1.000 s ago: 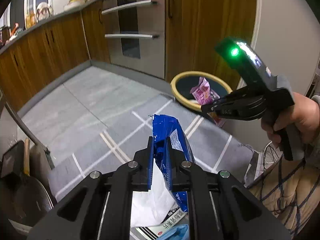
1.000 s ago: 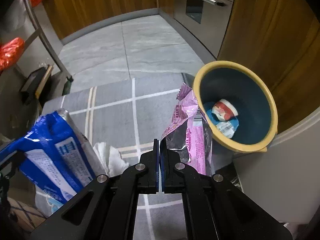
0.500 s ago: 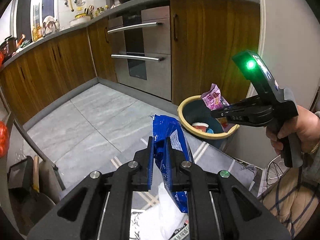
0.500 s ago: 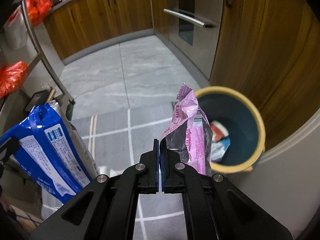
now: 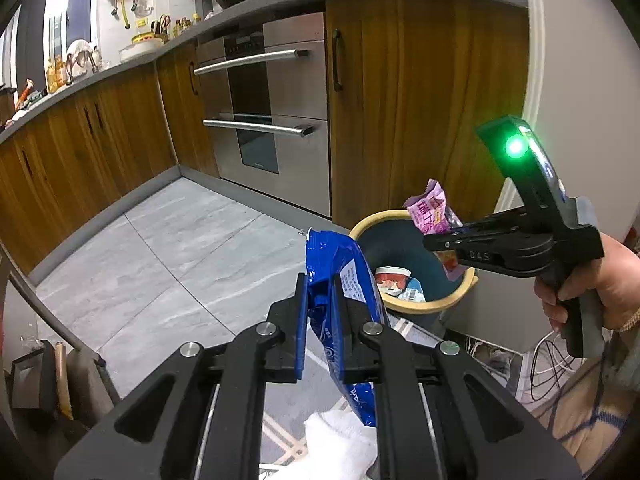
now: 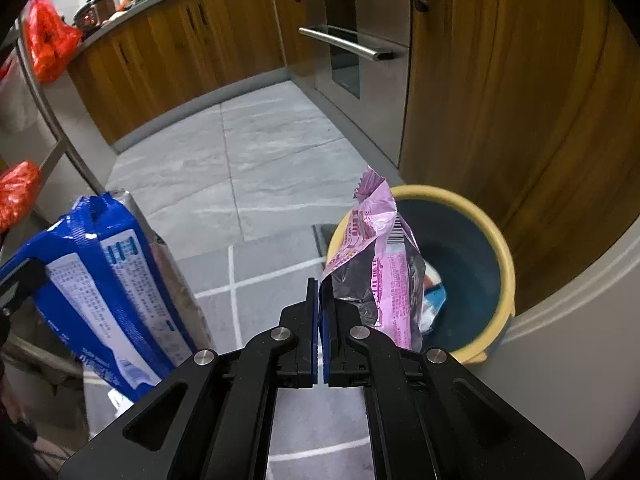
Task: Collect trash
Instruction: 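Lift the wipes pack and pink wrapper and carry both over the teal bin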
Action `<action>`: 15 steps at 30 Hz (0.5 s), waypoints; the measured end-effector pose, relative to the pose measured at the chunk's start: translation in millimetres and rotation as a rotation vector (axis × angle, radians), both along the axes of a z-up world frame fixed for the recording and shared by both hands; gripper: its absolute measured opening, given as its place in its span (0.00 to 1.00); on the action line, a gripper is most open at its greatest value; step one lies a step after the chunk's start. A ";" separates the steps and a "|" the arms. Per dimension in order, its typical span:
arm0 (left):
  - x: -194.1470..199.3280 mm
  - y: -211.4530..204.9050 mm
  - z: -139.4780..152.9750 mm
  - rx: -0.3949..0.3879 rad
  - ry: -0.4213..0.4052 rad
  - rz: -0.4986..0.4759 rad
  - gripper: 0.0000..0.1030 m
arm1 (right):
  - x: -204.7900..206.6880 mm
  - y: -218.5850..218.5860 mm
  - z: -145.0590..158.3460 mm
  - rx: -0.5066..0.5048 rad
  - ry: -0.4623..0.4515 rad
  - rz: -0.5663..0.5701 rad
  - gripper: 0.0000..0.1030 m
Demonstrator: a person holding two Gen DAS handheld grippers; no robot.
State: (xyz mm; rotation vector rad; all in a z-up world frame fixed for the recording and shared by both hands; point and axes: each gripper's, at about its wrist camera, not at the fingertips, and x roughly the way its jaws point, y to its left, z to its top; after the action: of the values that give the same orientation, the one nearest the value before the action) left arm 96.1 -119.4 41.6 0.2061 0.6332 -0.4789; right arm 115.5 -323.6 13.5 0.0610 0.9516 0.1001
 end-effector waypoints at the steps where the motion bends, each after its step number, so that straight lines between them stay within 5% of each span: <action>1: 5.1 -1.9 -1.2 -0.003 0.006 0.000 0.10 | 3.4 -2.4 1.1 -0.006 -0.006 -0.005 0.02; 15: 63.6 -61.3 -13.0 0.037 0.008 -0.068 0.10 | 50.8 -65.6 -31.3 0.105 0.073 -0.096 0.02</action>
State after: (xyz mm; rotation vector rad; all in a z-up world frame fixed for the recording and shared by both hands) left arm 159.7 -180.7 28.6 0.2613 0.6447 -0.5340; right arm 166.4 -389.2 -17.7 0.2082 1.0141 0.0590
